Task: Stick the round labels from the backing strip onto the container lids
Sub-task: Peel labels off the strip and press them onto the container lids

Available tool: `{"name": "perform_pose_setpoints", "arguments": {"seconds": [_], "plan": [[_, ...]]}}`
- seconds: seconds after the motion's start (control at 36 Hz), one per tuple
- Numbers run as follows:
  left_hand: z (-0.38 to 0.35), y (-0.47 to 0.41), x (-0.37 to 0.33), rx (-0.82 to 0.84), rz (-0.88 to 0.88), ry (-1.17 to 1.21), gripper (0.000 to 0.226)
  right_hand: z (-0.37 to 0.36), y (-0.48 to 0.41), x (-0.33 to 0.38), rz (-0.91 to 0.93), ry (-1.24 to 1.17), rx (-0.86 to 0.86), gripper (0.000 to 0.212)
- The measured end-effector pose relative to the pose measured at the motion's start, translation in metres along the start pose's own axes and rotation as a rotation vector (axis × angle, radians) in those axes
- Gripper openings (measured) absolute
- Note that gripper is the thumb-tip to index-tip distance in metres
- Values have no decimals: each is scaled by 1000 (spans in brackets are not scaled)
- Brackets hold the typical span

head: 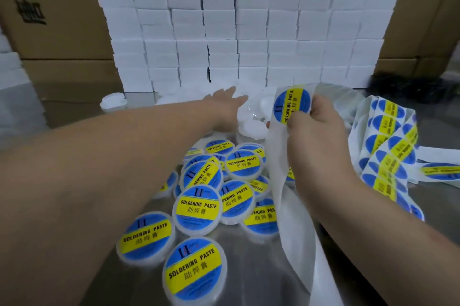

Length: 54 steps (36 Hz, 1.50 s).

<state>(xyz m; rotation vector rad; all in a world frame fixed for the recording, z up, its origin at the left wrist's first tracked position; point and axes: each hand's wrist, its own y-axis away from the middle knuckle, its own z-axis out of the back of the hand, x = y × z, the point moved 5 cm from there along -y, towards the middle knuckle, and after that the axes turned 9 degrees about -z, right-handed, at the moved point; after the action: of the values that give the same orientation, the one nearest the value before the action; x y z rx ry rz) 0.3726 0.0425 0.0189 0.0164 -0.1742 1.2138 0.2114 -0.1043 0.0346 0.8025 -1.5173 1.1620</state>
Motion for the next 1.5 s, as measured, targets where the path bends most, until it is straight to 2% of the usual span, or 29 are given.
{"name": "perform_pose_setpoints", "arguments": {"seconds": [0.06,0.11,0.14,0.22,0.36,0.42,0.47,0.53,0.58,0.67,0.72,0.83,1.06,1.25,1.39,1.5], "plan": [[-2,-3,-9,12,-30,-123,61,-2,1,1,0,12,18,17],[2,-1,-15,-72,-57,-238,26,-5,3,1,-7,25,38,22],[5,0,-17,-128,-62,-278,17,-5,4,2,-10,33,40,23],[13,3,-15,-267,-48,-265,16,-3,3,3,-14,44,37,23],[35,23,1,-454,95,120,20,-5,2,0,-41,93,51,22],[43,37,4,-539,181,368,14,-7,2,-2,-57,96,61,21],[51,54,3,-631,258,627,26,-10,4,-3,-65,87,92,21],[57,72,2,-734,314,890,28,-13,6,-2,-68,80,141,23],[63,91,-1,-778,332,1030,24,-15,10,0,-68,69,194,24],[68,118,-10,-775,271,987,19,-16,14,4,-60,56,250,27],[67,136,-18,-761,236,1026,7,-18,16,6,-52,47,294,32],[63,157,-33,-717,145,1022,35,-21,18,8,-17,101,342,34],[48,166,-47,-722,41,761,20,-24,18,9,65,162,357,31],[48,173,-49,-770,-60,608,28,-25,24,8,140,254,360,15],[44,174,-43,-743,-51,591,30,-29,26,9,150,290,420,16],[43,174,-42,-745,-57,586,31,-31,31,12,126,216,489,22]]}}
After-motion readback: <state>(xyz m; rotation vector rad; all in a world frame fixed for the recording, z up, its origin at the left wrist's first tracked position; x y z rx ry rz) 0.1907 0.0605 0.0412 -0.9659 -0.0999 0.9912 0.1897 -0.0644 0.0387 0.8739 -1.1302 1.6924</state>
